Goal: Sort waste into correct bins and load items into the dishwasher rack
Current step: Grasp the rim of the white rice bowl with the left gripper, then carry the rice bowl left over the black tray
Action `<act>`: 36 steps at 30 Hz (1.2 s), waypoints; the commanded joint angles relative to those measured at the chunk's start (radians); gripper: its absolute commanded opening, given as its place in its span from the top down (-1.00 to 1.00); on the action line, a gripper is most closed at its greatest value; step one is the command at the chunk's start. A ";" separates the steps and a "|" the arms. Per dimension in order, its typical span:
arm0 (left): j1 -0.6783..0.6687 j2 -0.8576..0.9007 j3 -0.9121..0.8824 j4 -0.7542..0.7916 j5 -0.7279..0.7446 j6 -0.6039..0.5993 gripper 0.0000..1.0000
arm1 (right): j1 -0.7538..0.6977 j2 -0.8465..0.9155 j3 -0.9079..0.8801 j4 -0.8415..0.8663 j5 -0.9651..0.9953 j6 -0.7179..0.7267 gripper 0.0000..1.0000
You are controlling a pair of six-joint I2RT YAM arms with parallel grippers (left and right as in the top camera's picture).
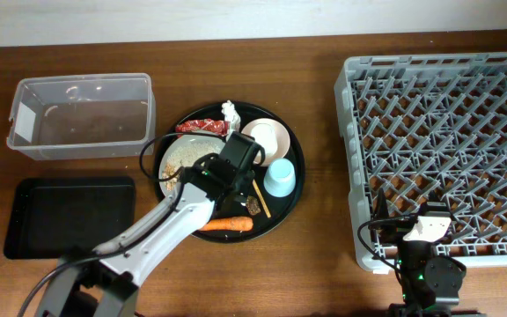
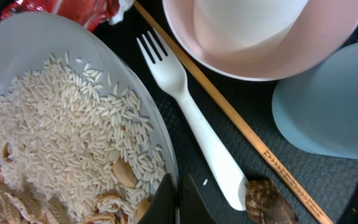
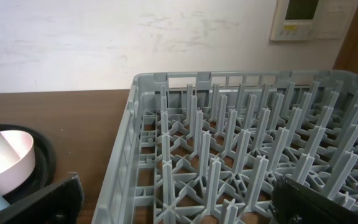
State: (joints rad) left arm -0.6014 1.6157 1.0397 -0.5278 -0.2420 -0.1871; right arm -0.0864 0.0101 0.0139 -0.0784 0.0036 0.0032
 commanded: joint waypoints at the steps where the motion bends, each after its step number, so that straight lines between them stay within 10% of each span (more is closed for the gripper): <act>1: -0.001 -0.085 0.009 -0.016 -0.008 -0.005 0.99 | -0.006 -0.006 -0.008 -0.003 0.008 0.001 -0.97; 21: 0.019 -0.272 0.009 -0.216 -0.016 -0.150 0.99 | -0.006 -0.006 -0.008 -0.003 0.008 0.001 -0.97; 36: 0.401 -0.275 0.009 -0.275 0.168 -0.220 0.99 | -0.006 -0.006 -0.008 -0.003 0.008 0.001 -0.97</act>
State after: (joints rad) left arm -0.2501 1.3640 1.0397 -0.8043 -0.1158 -0.3981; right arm -0.0864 0.0101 0.0139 -0.0784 0.0036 0.0029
